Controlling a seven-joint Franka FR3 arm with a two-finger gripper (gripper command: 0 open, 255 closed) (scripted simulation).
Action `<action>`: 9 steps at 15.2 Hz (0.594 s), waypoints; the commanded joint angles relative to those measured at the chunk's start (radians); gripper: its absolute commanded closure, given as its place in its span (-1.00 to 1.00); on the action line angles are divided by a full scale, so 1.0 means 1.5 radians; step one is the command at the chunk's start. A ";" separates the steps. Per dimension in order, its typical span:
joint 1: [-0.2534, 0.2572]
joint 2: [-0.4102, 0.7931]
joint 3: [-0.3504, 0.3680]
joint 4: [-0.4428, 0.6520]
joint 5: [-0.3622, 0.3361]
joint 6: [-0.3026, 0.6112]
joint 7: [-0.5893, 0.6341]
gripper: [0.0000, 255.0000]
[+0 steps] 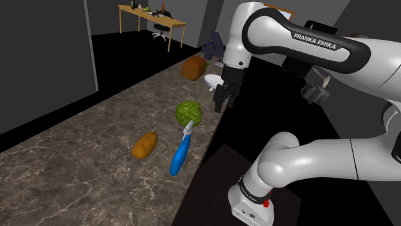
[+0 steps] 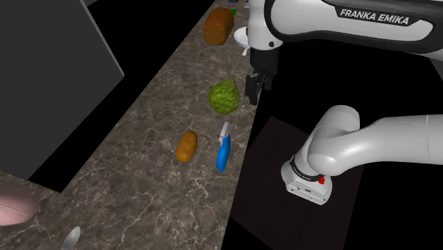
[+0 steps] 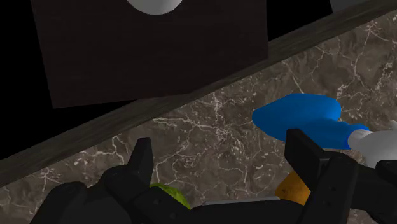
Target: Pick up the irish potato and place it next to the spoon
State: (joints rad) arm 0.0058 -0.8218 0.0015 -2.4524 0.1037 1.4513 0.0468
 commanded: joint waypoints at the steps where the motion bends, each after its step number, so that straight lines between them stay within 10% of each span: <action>1: 0.000 0.000 0.000 0.000 0.000 0.000 0.000 -1.00; 9: -0.021 -0.120 0.115 -0.217 0.174 0.259 0.231 -1.00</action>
State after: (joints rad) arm -0.0251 -0.9857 0.1464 -2.7454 0.3259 1.7858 0.3433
